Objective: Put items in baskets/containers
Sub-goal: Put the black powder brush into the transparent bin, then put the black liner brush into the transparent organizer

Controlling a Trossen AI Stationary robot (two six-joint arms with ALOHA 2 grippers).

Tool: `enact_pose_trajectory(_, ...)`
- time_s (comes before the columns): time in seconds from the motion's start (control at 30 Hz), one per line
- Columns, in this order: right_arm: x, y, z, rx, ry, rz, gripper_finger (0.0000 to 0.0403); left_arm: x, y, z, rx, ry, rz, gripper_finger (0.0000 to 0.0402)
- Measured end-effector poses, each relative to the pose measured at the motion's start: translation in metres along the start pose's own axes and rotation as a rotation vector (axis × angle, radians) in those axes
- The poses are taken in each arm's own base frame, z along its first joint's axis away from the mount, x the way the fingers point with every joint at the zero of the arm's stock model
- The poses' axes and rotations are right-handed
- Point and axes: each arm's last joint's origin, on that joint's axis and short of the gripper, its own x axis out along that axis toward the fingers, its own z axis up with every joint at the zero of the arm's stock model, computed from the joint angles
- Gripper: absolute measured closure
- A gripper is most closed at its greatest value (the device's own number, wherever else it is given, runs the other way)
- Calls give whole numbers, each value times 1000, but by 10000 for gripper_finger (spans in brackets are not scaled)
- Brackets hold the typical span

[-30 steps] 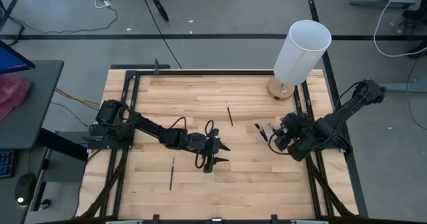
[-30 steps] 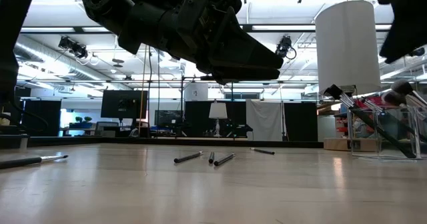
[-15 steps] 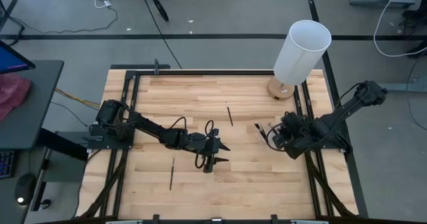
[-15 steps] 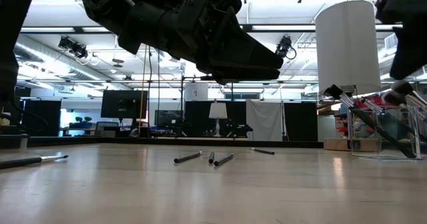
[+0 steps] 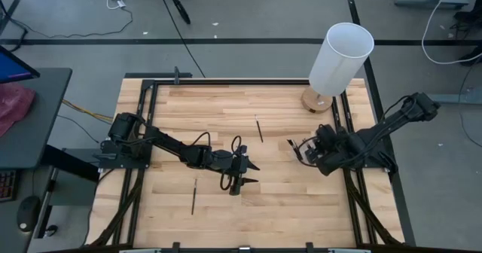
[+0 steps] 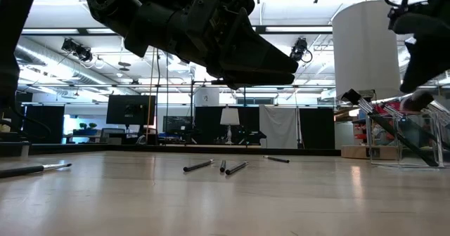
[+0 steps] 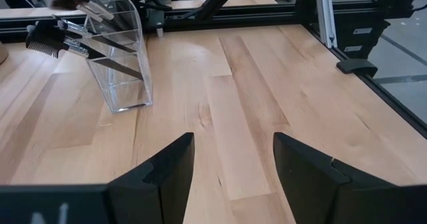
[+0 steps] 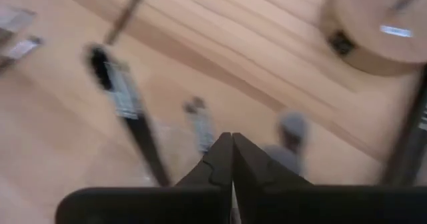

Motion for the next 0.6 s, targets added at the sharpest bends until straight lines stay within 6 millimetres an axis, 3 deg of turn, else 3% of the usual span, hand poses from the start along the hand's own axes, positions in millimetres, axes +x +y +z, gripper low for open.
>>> enact_pose_trajectory(0.23,-9,39,12,-79,-123,335,388,-16,5,12,-24,66,94,195)
enact_pose_trajectory(0.47,-28,93,33,-235,-519,624,400,-53,8,29,-30,188,308,195)
enact_pose_trajectory(0.6,-24,125,33,-330,-696,669,393,-69,4,23,-11,308,410,195)
